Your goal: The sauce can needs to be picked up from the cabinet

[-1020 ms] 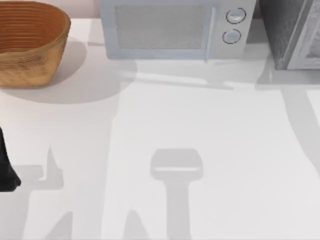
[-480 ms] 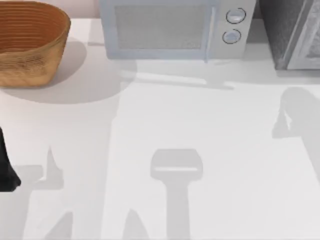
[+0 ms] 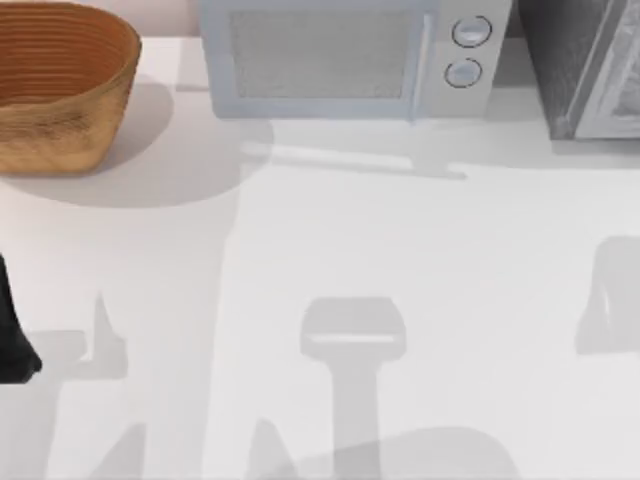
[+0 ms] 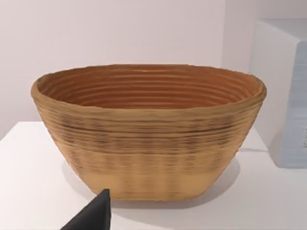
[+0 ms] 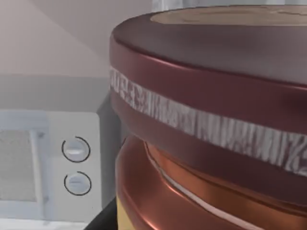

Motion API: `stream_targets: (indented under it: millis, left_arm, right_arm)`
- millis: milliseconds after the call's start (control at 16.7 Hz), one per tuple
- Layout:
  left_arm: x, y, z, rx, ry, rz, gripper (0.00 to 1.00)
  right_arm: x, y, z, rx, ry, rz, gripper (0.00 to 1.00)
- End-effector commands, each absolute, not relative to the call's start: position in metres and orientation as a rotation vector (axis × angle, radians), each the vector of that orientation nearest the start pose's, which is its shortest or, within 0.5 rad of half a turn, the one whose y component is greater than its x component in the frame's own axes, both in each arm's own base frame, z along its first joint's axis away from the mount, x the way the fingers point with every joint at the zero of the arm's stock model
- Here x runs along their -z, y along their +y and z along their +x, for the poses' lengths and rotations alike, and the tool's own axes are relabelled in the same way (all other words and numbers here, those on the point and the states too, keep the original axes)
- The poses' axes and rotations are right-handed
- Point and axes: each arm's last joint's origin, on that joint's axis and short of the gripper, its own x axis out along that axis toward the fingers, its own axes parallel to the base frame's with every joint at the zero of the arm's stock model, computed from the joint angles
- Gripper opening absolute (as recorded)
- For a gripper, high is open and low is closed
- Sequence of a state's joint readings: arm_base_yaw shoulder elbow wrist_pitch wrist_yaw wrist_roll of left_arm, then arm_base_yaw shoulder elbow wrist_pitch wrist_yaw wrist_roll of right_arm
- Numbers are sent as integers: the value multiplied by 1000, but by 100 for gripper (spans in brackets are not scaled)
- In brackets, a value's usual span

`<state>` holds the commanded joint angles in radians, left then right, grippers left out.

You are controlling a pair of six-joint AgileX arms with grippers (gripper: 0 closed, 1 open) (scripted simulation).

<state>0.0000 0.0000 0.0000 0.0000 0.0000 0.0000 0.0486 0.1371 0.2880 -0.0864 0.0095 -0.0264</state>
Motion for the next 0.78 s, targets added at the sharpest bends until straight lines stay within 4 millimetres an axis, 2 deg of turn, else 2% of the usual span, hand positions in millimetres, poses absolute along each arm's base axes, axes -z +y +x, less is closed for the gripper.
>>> stream_targets:
  millis: [180, 300, 420, 780]
  left_arm:
    - [-160, -1, 106, 0, 0, 0, 100]
    - [-160, -1, 106, 0, 0, 0, 100]
    - [-160, -1, 106, 0, 0, 0, 100]
    - [-160, -1, 106, 0, 0, 0, 100]
  right_arm:
    - [-188, 1, 102, -18, -30, -13, 0]
    - [-168, -1, 105, -6, -11, -4, 0]
    - [-160, -1, 106, 0, 0, 0, 0]
    - [-160, -1, 106, -5, 7, 1, 0]
